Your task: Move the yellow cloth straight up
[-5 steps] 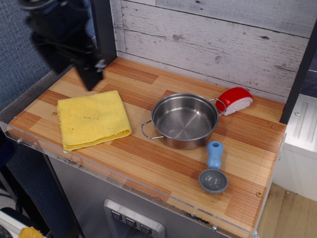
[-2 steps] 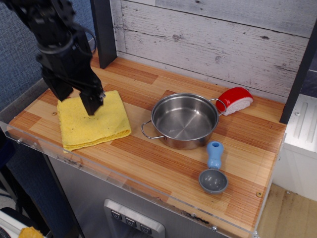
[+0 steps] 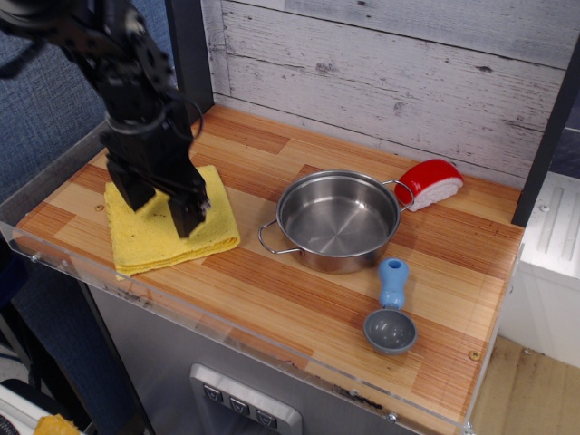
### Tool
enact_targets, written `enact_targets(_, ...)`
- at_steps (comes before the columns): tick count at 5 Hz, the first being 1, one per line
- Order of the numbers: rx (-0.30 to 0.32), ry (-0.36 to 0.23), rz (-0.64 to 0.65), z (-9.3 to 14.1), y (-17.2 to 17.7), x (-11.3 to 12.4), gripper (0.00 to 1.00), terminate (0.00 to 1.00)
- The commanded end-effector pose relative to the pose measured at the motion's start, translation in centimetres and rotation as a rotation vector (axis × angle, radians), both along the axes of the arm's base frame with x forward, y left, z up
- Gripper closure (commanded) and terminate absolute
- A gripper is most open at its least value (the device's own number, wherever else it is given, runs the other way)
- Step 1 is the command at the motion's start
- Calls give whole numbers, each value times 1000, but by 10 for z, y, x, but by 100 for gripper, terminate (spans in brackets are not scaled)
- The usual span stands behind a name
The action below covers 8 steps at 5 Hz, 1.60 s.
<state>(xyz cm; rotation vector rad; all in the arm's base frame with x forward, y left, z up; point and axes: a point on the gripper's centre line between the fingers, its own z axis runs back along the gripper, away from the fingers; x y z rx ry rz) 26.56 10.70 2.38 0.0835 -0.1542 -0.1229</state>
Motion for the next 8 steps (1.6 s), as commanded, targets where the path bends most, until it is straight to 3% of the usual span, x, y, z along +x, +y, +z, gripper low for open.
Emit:
enact_targets(1, 34, -35, -22, -1, 1, 14, 0, 0)
enact_targets(4, 7, -45, -31, -4, -3, 30, 0, 0)
enact_targets(8, -46, -104, -28, -1, -6, 113, 0, 0)
